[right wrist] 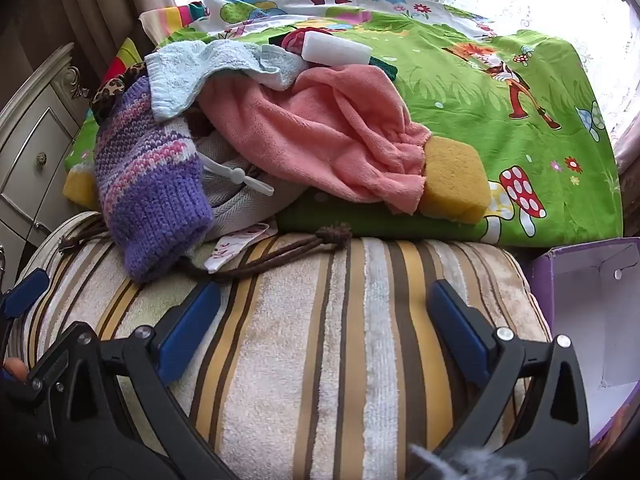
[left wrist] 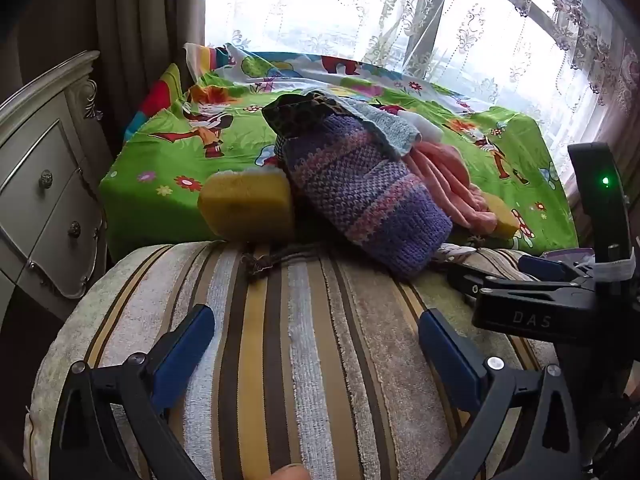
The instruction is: Organize soft objects
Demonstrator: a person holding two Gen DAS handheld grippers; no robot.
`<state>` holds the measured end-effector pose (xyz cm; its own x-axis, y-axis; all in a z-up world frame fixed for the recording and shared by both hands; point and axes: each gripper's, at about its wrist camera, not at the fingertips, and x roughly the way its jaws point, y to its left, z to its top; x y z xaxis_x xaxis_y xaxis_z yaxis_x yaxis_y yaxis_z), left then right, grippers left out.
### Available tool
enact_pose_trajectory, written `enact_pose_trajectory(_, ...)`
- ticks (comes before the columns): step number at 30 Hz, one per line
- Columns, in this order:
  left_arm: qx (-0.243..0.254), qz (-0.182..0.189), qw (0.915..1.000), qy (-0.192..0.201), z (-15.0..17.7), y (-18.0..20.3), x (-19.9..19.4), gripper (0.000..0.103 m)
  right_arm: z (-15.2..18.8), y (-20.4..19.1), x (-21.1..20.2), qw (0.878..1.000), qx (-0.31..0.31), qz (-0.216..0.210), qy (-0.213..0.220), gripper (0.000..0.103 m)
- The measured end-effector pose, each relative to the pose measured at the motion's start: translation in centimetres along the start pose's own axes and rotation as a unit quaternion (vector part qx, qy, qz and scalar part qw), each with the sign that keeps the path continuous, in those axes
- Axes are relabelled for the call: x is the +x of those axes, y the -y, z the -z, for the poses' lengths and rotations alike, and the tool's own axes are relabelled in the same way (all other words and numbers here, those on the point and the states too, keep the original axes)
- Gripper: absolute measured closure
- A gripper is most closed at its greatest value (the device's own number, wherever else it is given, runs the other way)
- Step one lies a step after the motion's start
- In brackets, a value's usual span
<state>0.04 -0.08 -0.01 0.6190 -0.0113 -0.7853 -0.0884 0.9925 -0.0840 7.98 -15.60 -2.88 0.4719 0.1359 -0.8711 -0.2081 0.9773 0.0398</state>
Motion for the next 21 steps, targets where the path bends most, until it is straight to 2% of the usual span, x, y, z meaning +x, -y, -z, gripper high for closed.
enact_pose_trajectory(11,-0.007,0.002,0.9999,0.010,0.29,-0.42,0.09,0.000,0.03,0.01,-0.02,1.000,0.000,0.001,0.005,0.000)
enact_pose_trajectory(21,-0.018,-0.014,0.9997,0.008,0.07,-0.33,0.47,0.000,0.00,-0.10,-0.10,1.000,0.000,0.001,0.007,0.000)
